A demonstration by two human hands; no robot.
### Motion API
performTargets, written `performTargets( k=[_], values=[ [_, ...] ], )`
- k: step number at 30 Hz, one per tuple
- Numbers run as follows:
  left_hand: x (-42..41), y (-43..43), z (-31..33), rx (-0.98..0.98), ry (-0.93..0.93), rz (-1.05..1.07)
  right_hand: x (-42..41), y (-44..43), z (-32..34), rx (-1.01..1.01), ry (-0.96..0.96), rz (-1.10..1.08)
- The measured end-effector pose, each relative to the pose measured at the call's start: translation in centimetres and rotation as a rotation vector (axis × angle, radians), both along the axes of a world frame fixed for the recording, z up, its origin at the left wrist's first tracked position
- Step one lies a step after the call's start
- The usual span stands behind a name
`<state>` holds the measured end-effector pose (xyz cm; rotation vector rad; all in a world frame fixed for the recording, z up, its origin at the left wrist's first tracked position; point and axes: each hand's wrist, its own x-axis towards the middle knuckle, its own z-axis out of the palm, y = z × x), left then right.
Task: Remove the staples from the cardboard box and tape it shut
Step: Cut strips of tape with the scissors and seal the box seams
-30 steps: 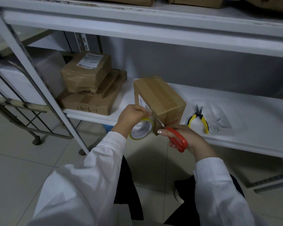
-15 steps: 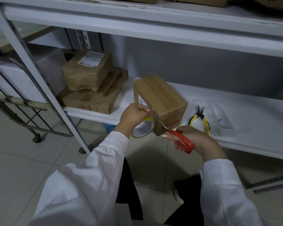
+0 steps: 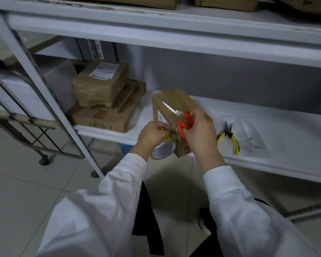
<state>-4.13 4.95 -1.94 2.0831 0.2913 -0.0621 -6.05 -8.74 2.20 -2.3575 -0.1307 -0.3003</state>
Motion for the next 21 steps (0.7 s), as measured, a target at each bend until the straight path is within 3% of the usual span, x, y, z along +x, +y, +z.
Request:
performTargets(
  k=[6,13,16,21],
  values=[
    [-0.5,0.4,-0.1,-0.036,-0.016,0.044,0.3,0.7,-0.7,-0.104,0.067,-0.025],
    [-0.5,0.8,-0.2,0.005,-0.048,0.006,0.4,1.4,-1.1,-0.212,-0.003,-0.015],
    [-0.7,1.8,-0.3,0.191,-0.042,-0.002,0.9,0.5,-1.0,-0.191,0.047,-0.012],
    [-1.2,2.9,-1.2,0.076,-0.057,0.068,2.1,-1.4,-0.1,-0.102,0.154,0.002]
  ],
)
